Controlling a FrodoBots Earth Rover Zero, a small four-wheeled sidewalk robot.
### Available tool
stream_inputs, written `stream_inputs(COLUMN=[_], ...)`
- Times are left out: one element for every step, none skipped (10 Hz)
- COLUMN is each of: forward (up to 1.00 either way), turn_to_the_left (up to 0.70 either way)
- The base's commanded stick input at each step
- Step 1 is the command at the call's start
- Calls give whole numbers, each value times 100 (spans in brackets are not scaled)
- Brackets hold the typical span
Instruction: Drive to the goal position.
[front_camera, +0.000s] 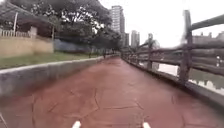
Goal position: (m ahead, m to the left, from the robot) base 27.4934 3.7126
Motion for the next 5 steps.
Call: stream_inputs(forward=[50,50,50,50,50], turn_to_the_left=[0,0,0,0,0])
